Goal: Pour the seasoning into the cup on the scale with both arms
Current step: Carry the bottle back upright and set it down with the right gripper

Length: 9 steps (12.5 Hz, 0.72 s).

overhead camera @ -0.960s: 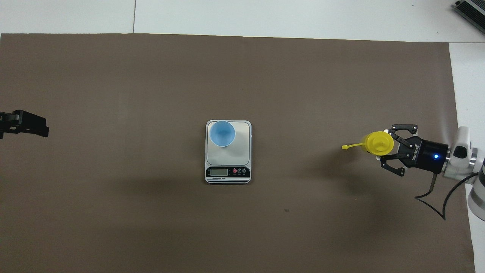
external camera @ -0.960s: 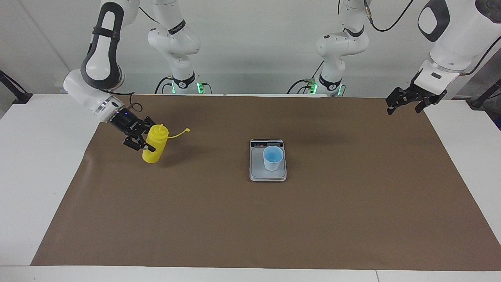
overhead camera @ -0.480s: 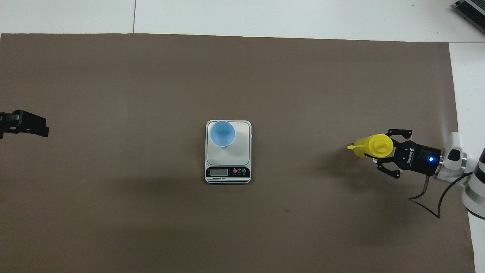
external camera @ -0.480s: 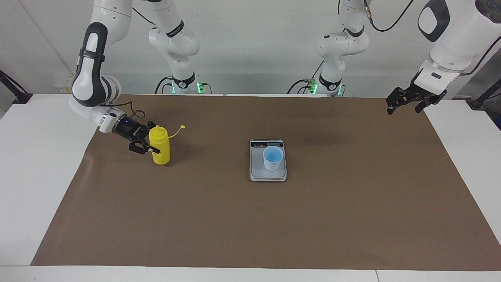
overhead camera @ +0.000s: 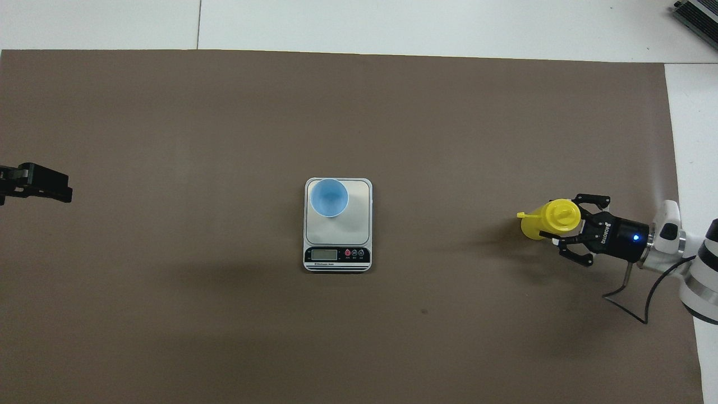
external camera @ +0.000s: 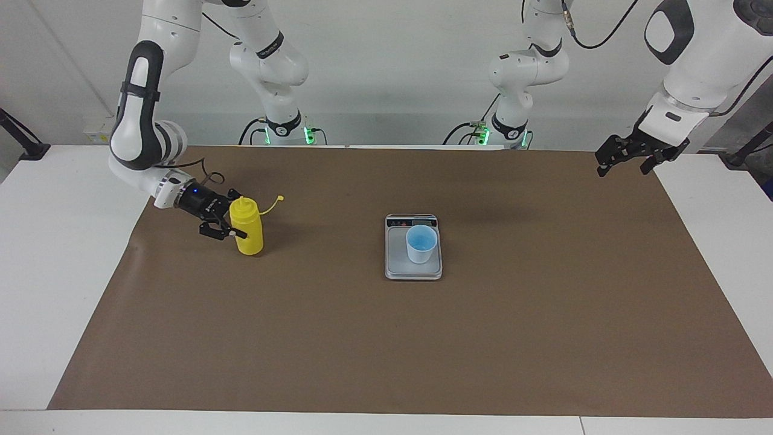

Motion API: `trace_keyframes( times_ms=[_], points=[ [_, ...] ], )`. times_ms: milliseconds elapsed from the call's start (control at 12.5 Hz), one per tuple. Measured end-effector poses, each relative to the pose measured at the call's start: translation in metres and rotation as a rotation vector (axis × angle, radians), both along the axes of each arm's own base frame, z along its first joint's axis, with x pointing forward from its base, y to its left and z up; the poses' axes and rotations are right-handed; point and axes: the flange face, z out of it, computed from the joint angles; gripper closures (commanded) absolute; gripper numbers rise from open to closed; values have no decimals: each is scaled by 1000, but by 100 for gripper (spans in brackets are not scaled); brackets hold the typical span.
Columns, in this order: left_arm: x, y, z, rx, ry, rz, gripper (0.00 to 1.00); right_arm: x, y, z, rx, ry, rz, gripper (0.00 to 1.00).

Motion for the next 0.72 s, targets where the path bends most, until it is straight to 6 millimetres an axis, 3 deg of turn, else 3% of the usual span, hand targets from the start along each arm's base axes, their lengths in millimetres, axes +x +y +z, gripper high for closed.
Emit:
trace_keyframes(
  times_ms=[480,720],
  points=[
    [0,0,0,0,0,0,0,7,-5,10,-24,-21,-11,0],
    [0,0,0,0,0,0,0,10,-8,41,-43,5,-33,0]
  ],
)
